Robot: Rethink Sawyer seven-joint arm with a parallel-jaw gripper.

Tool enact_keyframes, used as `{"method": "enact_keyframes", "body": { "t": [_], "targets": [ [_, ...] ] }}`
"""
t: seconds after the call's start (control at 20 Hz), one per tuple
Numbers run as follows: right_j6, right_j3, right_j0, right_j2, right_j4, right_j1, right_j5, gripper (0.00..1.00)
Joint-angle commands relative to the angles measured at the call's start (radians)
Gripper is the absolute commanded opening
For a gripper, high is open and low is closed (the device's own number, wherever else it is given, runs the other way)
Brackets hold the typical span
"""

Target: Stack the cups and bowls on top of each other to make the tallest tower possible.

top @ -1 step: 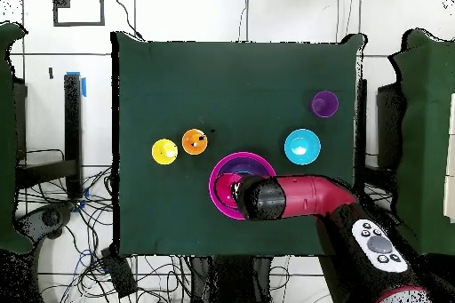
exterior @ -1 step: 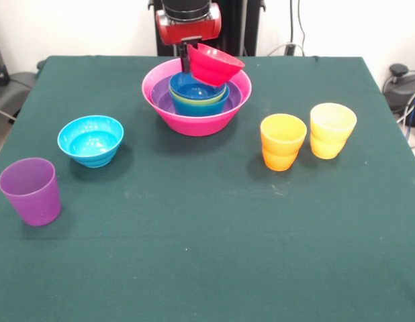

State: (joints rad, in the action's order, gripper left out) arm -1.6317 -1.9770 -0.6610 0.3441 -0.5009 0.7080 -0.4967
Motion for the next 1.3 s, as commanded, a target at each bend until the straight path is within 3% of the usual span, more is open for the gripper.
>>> {"method": "enact_keyframes", "body": {
  "t": [0.05, 1.3],
  "targets": [
    [-0.112, 0.074, 0.039, -0.031, -0.032, -0.085, 0.090, 0.00],
    [-0.064, 0.074, 0.022, -0.013, -0.031, -0.089, 0.126, 0.00]
  ]
}}
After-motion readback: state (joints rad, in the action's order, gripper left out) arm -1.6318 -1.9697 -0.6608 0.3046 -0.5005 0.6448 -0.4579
